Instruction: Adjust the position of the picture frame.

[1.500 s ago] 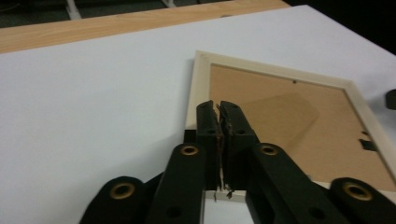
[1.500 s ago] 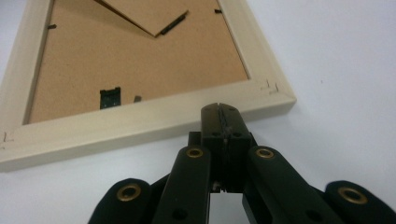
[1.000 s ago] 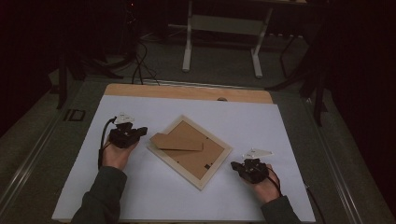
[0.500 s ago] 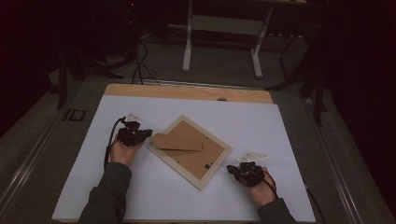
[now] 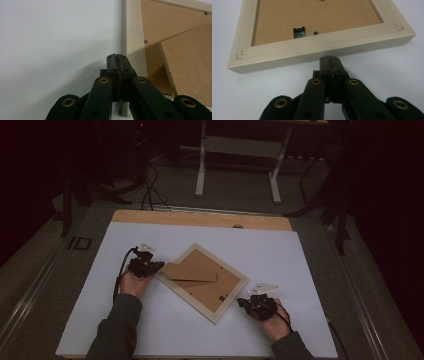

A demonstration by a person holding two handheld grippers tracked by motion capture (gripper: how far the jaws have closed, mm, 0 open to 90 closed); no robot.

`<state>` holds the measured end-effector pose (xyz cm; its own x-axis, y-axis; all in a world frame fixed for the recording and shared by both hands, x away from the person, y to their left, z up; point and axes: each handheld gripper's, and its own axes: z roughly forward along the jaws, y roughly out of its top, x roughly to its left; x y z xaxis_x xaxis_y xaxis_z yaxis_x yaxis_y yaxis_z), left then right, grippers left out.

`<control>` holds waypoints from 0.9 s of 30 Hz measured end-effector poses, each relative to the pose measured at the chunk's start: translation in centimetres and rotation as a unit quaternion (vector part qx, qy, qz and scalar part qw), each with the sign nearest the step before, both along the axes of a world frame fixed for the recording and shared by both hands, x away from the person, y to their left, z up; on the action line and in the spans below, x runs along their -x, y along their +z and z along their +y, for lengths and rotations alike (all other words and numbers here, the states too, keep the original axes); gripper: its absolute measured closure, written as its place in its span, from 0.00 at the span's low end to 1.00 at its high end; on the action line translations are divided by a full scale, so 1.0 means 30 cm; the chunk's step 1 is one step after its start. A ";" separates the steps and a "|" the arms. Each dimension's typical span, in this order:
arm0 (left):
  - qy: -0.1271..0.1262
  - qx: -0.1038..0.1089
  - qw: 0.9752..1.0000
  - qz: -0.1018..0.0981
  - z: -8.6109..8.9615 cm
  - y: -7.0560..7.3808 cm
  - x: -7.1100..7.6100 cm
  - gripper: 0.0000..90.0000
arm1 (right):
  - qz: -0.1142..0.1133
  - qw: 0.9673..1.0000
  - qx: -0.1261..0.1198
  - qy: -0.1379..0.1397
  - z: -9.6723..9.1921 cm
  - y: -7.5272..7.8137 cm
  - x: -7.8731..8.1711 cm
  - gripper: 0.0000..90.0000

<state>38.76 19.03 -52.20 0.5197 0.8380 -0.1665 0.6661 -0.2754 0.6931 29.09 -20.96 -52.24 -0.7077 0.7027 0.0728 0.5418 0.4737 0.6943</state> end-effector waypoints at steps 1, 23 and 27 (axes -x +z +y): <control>-0.003 -0.001 1.000 0.001 -0.005 -0.003 0.000 1.00 | -0.001 1.000 0.001 0.000 0.003 0.000 0.000 1.00; -0.005 -0.005 1.000 0.009 -0.009 -0.032 0.015 1.00 | 0.014 1.000 0.008 0.010 0.027 -0.005 -0.005 1.00; -0.001 -0.005 1.000 0.009 -0.014 -0.038 0.016 1.00 | 0.022 1.000 0.011 0.008 0.031 -0.015 -0.001 1.00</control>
